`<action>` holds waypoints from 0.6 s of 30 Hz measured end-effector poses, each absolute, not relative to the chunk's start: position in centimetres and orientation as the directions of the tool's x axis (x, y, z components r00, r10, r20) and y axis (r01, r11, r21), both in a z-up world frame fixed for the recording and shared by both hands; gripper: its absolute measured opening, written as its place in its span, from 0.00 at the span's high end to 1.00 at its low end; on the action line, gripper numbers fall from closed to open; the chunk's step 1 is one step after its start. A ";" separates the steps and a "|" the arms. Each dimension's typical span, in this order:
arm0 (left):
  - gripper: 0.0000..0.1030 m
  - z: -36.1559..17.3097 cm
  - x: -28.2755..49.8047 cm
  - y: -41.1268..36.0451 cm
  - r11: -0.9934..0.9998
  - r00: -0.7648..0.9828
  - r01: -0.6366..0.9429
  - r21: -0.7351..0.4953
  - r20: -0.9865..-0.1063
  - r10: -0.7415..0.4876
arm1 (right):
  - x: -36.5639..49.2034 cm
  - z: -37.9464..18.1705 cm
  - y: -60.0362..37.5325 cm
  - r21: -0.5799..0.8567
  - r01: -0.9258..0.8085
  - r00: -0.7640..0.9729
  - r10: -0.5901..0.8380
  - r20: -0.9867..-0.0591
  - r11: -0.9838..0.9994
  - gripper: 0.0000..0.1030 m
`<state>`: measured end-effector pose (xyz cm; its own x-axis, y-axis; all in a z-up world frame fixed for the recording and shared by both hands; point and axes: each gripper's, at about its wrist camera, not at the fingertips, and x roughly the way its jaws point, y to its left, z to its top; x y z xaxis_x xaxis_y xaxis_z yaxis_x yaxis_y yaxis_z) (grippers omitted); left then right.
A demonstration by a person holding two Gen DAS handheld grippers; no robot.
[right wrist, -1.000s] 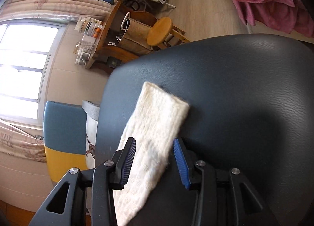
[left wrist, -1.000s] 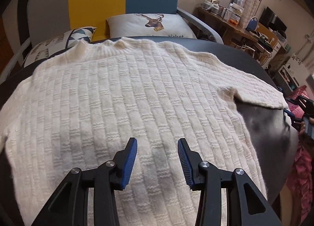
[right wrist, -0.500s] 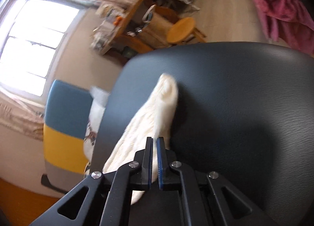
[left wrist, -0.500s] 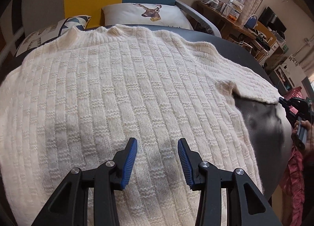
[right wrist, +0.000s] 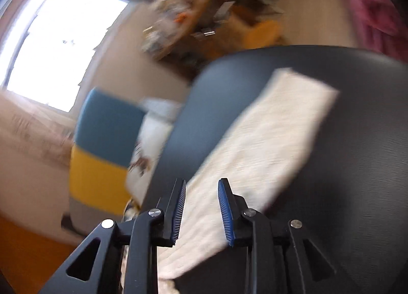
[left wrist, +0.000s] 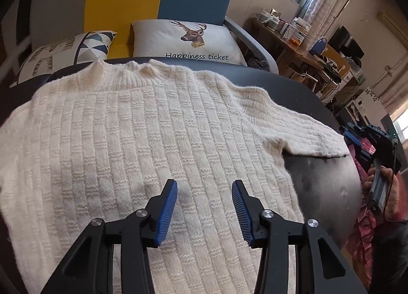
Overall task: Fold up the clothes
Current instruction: 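Grasp the other sleeve cuff with the right gripper and straighten it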
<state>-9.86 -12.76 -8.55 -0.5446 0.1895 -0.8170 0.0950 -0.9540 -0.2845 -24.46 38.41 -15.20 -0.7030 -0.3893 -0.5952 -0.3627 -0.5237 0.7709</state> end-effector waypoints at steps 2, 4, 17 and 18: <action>0.55 -9.0 -9.6 -13.1 -0.961 -0.541 0.097 -0.260 -0.824 0.169 | -23.2 -16.3 41.8 0.744 -0.464 -0.694 -0.326 -0.643 -0.481 0.65; 0.55 -9.5 -9.5 -13.4 -0.962 -0.534 0.100 -0.253 -0.830 0.163 | -23.1 -17.7 43.9 0.728 -0.518 -0.677 -0.305 -0.670 -0.448 0.64; 0.55 -11.4 -9.4 -14.5 -0.961 -0.485 0.161 -0.225 -0.866 0.121 | -28.2 -20.0 43.8 0.741 -0.448 -0.708 -0.307 -0.636 -0.501 0.94; 0.55 -11.5 -9.4 -14.6 -0.960 -0.482 0.164 -0.226 -0.867 0.122 | -28.3 -19.9 43.5 0.732 -0.440 -0.701 -0.311 -0.642 -0.519 0.94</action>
